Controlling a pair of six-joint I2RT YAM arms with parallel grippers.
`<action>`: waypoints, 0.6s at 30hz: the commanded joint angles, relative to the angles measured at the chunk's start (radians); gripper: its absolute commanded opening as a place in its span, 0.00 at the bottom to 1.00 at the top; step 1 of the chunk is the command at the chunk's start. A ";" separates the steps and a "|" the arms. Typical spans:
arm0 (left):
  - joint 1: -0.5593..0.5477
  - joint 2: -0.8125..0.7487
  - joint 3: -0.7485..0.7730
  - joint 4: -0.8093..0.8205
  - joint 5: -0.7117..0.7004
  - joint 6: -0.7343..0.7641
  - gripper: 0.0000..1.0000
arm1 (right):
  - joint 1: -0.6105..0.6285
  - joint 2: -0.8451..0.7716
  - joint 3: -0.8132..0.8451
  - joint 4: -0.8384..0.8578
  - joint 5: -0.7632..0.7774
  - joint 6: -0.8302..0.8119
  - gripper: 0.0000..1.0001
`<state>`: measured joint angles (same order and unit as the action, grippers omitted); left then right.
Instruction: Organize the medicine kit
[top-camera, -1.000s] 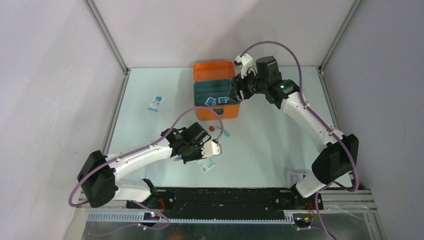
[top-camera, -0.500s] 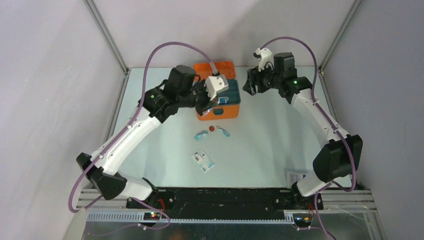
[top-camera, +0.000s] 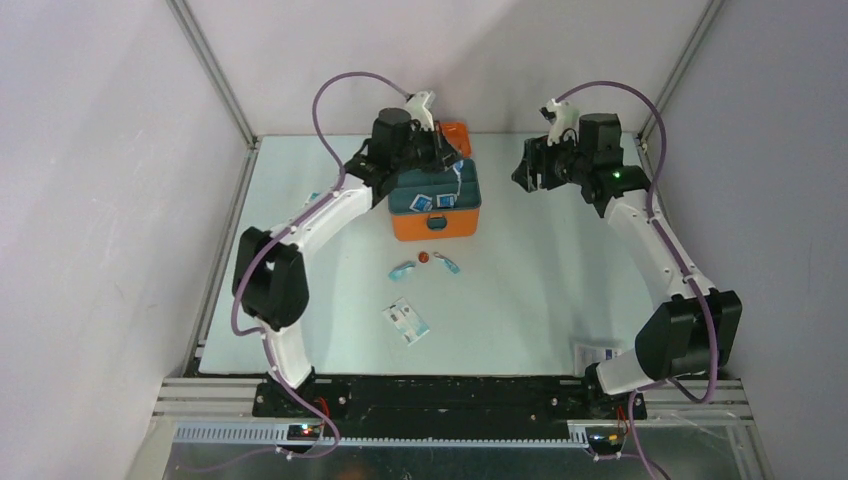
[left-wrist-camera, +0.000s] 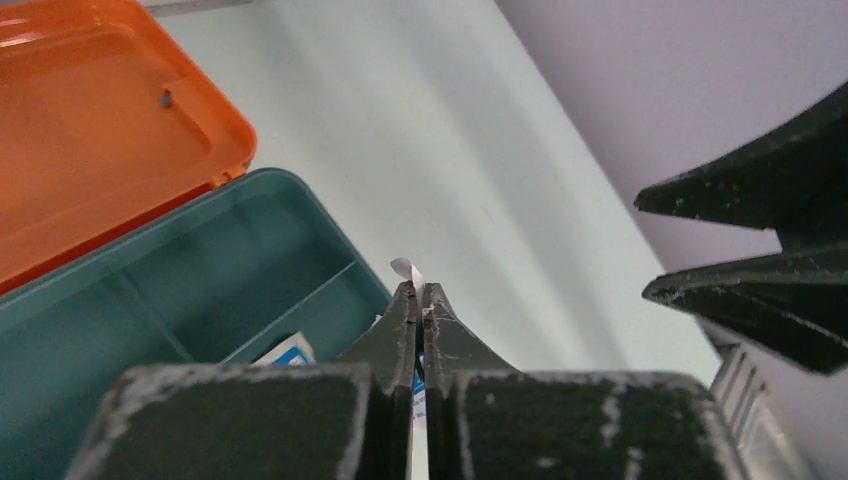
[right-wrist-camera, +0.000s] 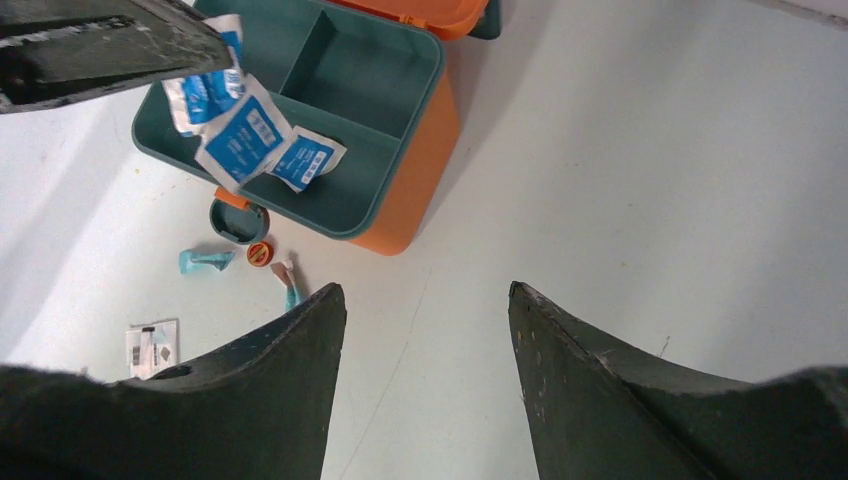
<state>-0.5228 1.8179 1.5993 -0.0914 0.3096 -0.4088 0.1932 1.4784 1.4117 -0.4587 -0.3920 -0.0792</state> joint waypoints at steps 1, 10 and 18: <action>-0.012 0.041 0.015 0.218 -0.011 -0.170 0.00 | -0.023 -0.041 -0.028 0.060 -0.023 0.013 0.65; -0.013 0.114 -0.029 0.246 -0.079 -0.204 0.00 | -0.037 -0.045 -0.053 0.080 -0.042 0.017 0.65; -0.013 0.140 -0.099 0.286 -0.099 -0.214 0.00 | -0.038 -0.034 -0.053 0.080 -0.050 0.018 0.65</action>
<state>-0.5320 1.9537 1.5288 0.1242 0.2405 -0.6044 0.1593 1.4658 1.3540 -0.4194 -0.4274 -0.0711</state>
